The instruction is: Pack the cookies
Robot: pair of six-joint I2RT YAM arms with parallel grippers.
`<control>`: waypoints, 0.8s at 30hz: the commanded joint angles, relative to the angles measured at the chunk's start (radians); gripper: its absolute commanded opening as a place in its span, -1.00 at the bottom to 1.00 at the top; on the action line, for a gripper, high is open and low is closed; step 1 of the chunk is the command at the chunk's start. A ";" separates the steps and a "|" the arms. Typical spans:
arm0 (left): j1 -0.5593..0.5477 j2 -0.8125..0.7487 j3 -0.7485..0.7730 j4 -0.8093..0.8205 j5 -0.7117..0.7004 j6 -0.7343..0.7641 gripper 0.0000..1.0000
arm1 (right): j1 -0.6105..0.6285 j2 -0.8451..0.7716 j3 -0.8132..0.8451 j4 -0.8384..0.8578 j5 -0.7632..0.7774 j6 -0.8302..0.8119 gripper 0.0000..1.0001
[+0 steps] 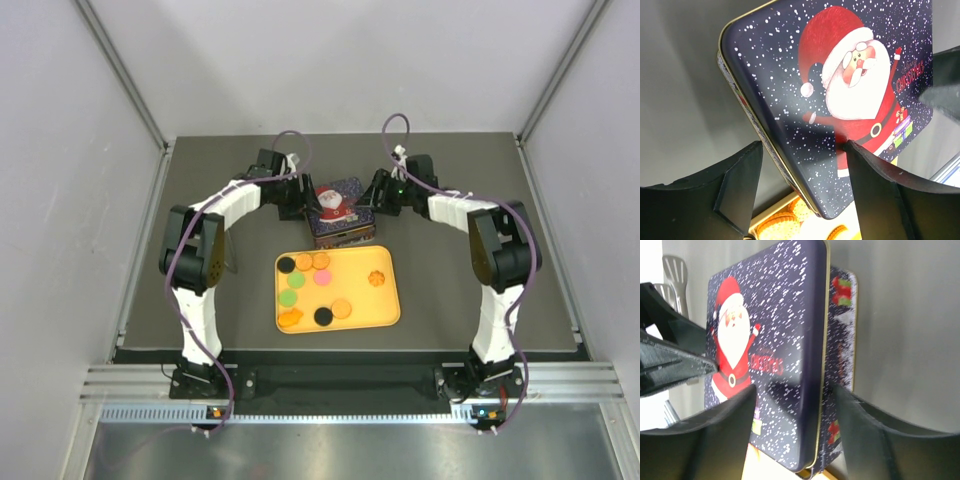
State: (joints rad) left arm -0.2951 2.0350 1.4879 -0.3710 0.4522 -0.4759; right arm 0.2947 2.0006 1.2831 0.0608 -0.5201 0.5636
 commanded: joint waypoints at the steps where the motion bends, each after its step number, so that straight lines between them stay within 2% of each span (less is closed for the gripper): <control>1: -0.009 -0.039 -0.025 -0.031 -0.016 0.010 0.44 | 0.024 -0.079 -0.010 -0.007 0.003 -0.040 0.31; 6: -0.006 -0.047 -0.008 -0.037 -0.063 0.020 0.45 | 0.015 -0.111 0.009 -0.058 0.049 -0.070 0.58; 10: -0.001 -0.058 0.002 -0.025 -0.057 0.031 0.45 | -0.003 -0.148 -0.004 -0.096 0.066 -0.059 0.71; 16: 0.023 -0.071 0.040 -0.048 -0.064 0.060 0.45 | -0.017 -0.239 -0.070 -0.130 0.110 -0.042 0.75; 21: 0.037 -0.055 0.127 -0.104 -0.112 0.129 0.45 | -0.006 -0.360 -0.232 -0.081 0.132 0.008 0.75; 24: 0.037 -0.044 0.167 -0.094 -0.154 0.177 0.46 | 0.043 -0.426 -0.303 -0.070 0.173 0.039 0.77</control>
State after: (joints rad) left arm -0.2619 2.0235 1.5822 -0.4637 0.3538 -0.3801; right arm 0.2951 1.6646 1.0225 -0.0460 -0.3927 0.5659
